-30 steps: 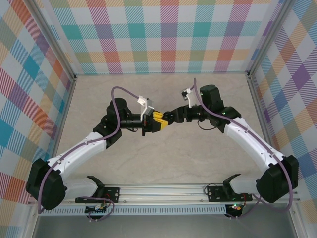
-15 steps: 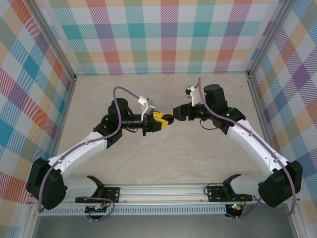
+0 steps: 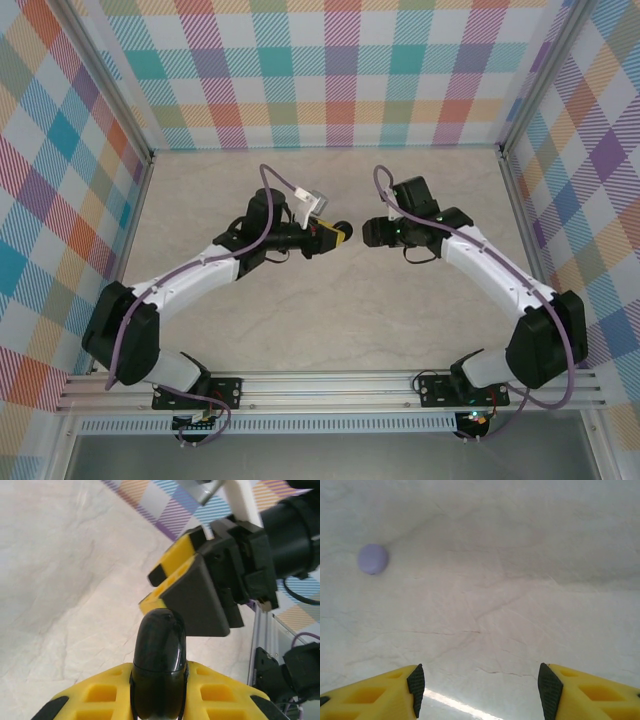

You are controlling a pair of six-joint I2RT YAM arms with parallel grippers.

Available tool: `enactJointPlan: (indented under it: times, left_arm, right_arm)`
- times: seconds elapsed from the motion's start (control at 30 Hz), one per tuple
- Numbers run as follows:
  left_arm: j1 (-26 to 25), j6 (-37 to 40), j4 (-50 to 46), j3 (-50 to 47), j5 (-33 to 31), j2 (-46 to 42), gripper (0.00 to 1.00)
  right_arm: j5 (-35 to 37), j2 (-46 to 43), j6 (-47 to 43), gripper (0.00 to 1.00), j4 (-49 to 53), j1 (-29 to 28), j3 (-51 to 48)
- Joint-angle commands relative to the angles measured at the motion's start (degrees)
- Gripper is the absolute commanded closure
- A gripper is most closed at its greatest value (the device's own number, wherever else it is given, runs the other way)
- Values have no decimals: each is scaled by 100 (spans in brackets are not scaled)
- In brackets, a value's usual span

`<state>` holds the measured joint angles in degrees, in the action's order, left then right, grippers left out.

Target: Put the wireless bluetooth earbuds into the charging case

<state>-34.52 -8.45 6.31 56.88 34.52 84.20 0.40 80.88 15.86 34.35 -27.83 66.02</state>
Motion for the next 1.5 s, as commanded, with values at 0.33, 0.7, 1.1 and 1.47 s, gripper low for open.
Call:
enactJointPlan:
  times: [0.33,0.7,1.1,1.47]
  left_arm:
    - [16,-1545,-1042,696,-491,1604,100]
    - [-6,-1833,-1290,908,-394,2374,99]
    - [-46,-1732,-1662,1079,-463,2855,90]
    - [-63,-1250,-1975,897,-976,2390,31]
  right_arm:
    - [324,288,33,36,205,-29,-10]
    - [228,434,-26,35,252,-29,25]
    - [226,515,-75,35,322,-29,78]
    - [316,503,-85,35,267,-29,16]
